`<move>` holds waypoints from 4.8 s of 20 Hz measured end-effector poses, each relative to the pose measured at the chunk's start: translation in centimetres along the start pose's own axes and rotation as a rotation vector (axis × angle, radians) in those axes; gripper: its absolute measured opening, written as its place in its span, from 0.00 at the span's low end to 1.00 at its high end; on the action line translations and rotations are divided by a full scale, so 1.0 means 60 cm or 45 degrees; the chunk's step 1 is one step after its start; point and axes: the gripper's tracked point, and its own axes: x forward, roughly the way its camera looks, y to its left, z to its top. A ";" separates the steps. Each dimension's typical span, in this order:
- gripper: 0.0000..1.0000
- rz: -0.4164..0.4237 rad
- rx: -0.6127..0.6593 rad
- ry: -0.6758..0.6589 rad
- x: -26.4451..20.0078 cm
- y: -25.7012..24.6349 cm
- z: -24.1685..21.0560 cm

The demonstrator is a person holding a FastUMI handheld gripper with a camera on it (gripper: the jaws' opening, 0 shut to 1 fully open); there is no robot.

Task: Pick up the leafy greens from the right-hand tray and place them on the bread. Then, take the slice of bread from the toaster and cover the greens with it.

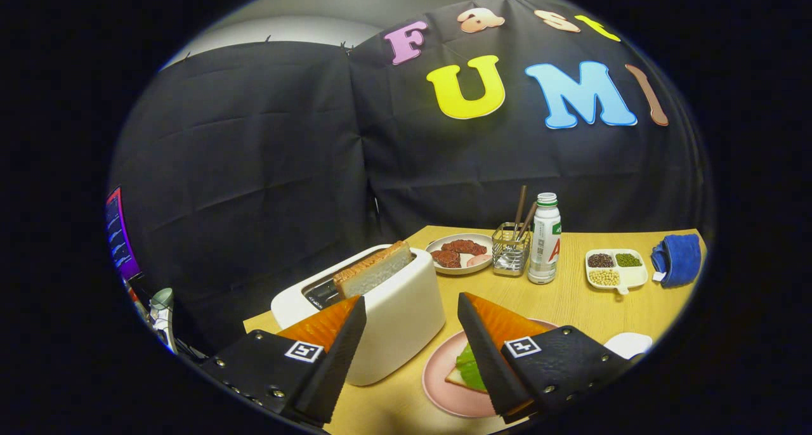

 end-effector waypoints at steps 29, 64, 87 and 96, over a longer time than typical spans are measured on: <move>0.02 0.058 0.191 -0.139 0.076 0.089 0.045; 0.02 -0.387 0.096 0.140 -0.007 -0.156 -0.145; 0.70 -0.259 -0.014 0.163 0.034 -0.093 -0.206; 0.96 -0.250 -0.010 0.121 0.029 -0.086 -0.190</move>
